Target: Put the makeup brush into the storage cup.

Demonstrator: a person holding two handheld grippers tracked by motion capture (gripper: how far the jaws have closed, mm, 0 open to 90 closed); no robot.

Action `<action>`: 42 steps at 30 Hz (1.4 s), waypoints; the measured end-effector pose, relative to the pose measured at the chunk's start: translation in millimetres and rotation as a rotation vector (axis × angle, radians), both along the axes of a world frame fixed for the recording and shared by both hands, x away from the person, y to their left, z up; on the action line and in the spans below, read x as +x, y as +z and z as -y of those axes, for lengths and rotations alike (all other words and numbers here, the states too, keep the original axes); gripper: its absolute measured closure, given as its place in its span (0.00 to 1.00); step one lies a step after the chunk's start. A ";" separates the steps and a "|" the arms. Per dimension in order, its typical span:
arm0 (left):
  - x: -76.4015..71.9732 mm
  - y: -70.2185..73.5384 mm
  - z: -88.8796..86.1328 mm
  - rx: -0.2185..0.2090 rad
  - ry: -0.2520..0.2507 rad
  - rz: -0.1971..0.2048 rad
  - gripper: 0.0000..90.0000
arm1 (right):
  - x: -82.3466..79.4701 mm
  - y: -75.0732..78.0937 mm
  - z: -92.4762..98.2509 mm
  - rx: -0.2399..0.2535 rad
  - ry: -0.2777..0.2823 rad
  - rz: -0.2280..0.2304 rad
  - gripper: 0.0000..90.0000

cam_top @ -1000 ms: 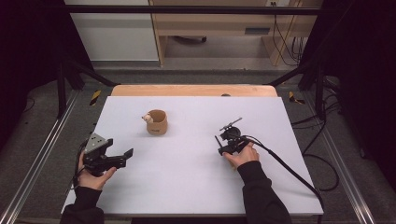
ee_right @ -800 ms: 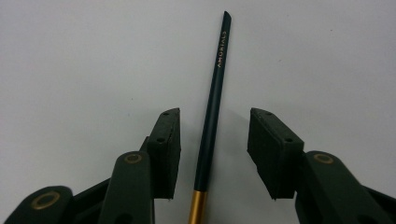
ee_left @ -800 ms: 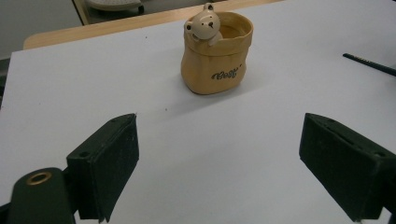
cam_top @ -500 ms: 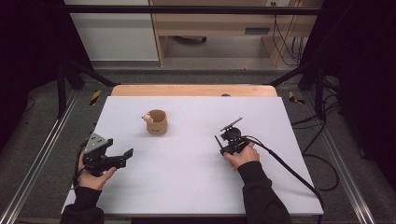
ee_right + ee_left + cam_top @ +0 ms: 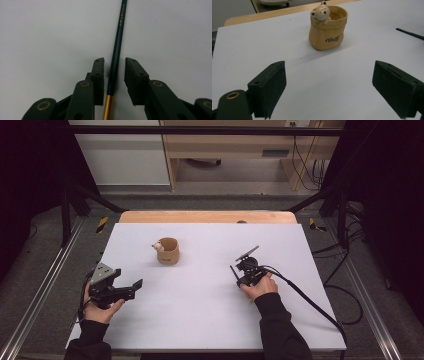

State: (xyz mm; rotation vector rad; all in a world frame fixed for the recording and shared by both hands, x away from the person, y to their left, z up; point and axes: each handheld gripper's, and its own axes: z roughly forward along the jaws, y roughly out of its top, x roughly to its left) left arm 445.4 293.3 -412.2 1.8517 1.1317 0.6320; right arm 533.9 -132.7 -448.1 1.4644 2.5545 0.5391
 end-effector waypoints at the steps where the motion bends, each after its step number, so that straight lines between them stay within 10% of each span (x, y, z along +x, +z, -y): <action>1: 0.0 0.0 0.0 0.000 0.000 0.000 0.13 | 0.3 -0.5 0.2 -0.002 0.005 0.002 0.78; 42: 0.3 -0.3 0.0 0.001 0.001 -0.001 0.13 | 1.1 -1.5 -0.7 -0.026 0.002 -0.036 0.92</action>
